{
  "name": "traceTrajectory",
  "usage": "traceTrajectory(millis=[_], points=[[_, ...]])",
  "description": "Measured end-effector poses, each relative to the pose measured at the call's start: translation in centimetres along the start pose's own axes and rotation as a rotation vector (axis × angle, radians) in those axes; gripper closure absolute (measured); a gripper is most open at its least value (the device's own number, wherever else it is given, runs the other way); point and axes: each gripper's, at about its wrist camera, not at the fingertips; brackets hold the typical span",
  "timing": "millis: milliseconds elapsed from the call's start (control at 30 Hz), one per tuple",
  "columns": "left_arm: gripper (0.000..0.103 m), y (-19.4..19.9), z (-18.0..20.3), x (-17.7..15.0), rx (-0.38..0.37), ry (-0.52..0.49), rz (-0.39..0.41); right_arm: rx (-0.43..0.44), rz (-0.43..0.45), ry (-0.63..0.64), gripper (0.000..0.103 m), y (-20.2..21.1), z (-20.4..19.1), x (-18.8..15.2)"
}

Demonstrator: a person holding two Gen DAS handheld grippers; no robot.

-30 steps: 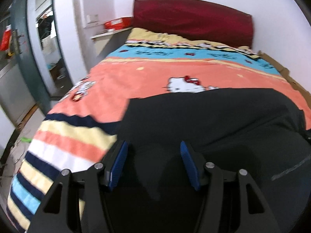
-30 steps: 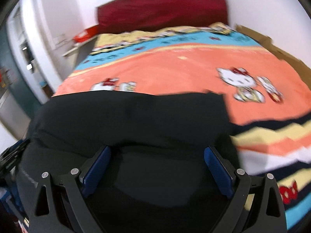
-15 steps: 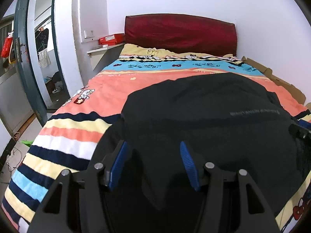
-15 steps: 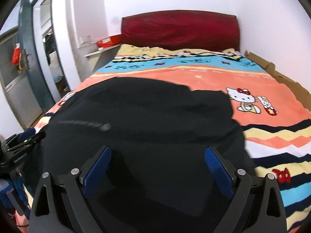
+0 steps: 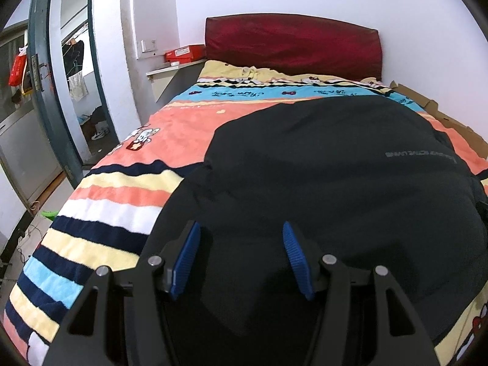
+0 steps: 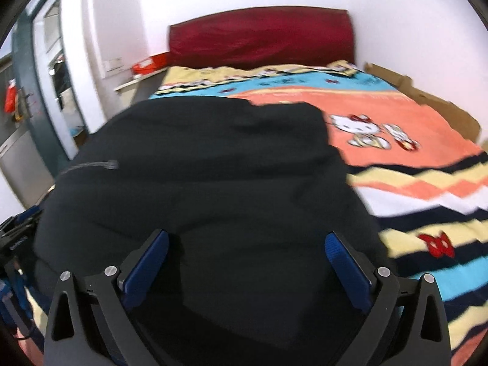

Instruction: Fold large clothes

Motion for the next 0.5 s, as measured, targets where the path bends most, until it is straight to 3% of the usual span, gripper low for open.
traceTrajectory(millis=[200,500], points=[[0.048,2.3,0.2,-0.4,-0.015,0.008,-0.023,-0.120,-0.045,-0.036,0.003,1.9,2.0,-1.1],[0.048,9.4,-0.6,-2.3,-0.007,-0.009,-0.027,-0.103,0.000,0.000,0.003,9.8,-1.8,-2.9]])
Point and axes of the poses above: each gripper's, at about its wrist camera, not at the fingertips, and y roughly against the way its jaws point, z to its right, x to its top, and after that the axes turned 2 degrees about -y, right-handed
